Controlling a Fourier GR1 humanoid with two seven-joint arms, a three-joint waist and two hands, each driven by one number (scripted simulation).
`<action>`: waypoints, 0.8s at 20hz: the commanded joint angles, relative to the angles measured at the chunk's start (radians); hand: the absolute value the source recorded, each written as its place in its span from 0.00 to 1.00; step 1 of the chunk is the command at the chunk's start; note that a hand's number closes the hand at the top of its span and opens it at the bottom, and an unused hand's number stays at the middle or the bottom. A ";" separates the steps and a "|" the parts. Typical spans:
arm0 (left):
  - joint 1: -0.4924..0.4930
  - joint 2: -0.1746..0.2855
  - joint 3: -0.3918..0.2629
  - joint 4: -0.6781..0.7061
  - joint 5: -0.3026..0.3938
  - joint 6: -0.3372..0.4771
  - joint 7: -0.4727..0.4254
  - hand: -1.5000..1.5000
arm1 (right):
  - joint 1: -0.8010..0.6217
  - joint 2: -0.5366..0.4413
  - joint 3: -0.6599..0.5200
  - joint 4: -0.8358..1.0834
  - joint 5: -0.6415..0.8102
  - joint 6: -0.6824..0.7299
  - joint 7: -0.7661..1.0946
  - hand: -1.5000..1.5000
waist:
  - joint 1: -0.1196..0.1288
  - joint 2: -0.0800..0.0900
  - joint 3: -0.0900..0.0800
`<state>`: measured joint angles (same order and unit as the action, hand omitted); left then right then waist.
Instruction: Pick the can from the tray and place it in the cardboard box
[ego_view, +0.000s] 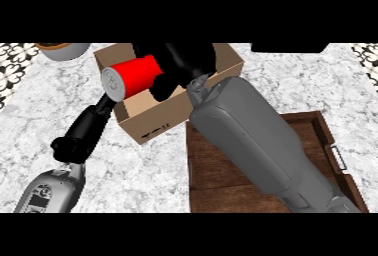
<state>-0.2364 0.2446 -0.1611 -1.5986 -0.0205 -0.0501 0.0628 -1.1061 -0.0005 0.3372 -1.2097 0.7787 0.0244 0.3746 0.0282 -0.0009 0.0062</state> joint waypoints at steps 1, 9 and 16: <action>-0.009 -0.028 -0.048 0.053 0.001 -0.039 0.036 0.50 | -0.106 0.000 0.024 0.204 -0.009 -0.081 -0.020 1.00 | 0.010 0.012 -0.008; -0.009 -0.068 -0.062 0.030 -0.021 -0.016 0.071 0.50 | -0.098 0.000 0.008 0.479 -0.128 -0.192 -0.110 1.00 | 0.031 0.020 -0.007; -0.008 -0.079 -0.071 0.066 -0.029 -0.041 0.010 0.50 | -0.069 0.000 0.056 0.615 -0.321 -0.263 -0.213 0.00 | 0.058 0.030 -0.008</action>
<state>-0.2663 0.1994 -0.1838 -1.6099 -0.0540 -0.0605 0.0909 -1.1766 -0.0001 0.3742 -0.6819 0.5309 -0.1853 0.2234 0.0760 0.0145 0.0046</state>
